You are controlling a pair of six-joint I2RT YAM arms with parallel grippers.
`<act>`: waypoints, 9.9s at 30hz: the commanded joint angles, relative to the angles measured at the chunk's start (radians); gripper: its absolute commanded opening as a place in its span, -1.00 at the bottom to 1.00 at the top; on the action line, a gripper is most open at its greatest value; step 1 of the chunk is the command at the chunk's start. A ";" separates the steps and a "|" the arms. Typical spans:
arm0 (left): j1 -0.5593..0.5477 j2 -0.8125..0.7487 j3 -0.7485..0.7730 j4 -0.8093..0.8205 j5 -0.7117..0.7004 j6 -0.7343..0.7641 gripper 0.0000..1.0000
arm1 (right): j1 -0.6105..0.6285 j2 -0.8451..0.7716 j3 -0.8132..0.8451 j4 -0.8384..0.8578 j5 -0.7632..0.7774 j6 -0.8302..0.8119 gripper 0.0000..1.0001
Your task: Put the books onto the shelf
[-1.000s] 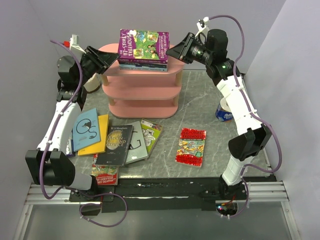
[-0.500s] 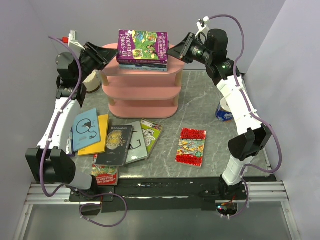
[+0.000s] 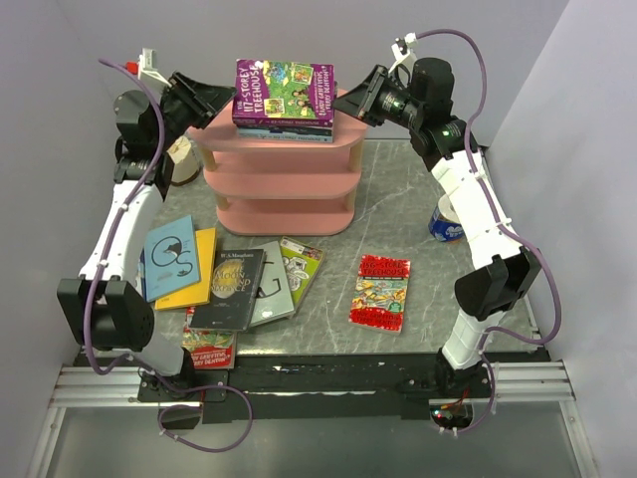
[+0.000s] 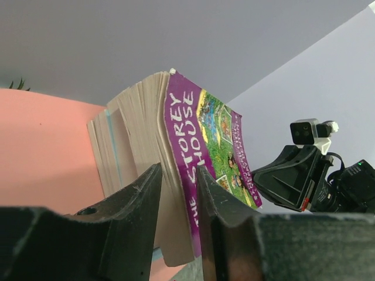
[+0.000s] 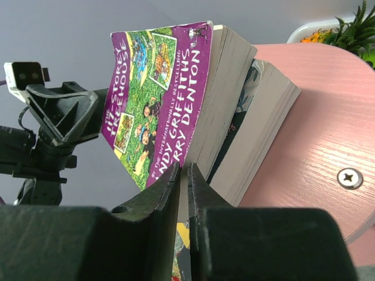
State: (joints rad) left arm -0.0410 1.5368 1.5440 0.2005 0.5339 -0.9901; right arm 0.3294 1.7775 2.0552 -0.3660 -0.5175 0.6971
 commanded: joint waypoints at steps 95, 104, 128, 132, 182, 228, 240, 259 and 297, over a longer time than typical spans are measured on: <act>0.076 0.109 0.145 -0.004 0.032 -0.055 0.47 | -0.043 -0.107 -0.065 0.079 -0.009 0.031 0.06; 0.066 0.060 -0.044 0.132 0.084 -0.126 0.48 | -0.046 -0.138 -0.208 0.153 -0.005 0.088 0.36; -0.022 0.002 -0.148 0.149 0.152 -0.108 0.42 | -0.020 0.039 0.040 0.004 -0.052 0.070 0.36; -0.026 -0.021 -0.157 0.149 0.153 -0.108 0.42 | -0.016 0.059 0.071 -0.025 -0.050 0.065 0.36; 0.034 -0.442 -0.389 -0.003 -0.069 -0.045 0.39 | -0.054 -0.587 -0.658 0.239 0.099 -0.054 0.02; -0.120 -0.175 -0.124 -0.128 -0.081 0.159 -0.57 | -0.029 -0.454 -0.541 0.160 0.060 -0.071 -0.19; -0.092 -0.159 -0.085 -0.130 -0.058 0.153 -0.56 | -0.029 -0.454 -0.544 0.162 0.057 -0.071 -0.17; -0.122 -0.678 -0.613 -0.438 -0.387 0.243 0.64 | 0.160 -0.719 -1.215 0.253 0.298 -0.116 -0.01; -0.238 -0.761 -1.418 -0.254 -0.434 -0.151 -0.97 | 0.480 0.055 -1.249 0.871 -0.169 0.266 0.44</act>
State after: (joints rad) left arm -0.2699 0.7139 0.1726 0.0273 0.0727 -1.1477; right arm 0.7822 1.7676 0.7914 0.4095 -0.5652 0.9043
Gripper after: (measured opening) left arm 0.030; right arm 0.735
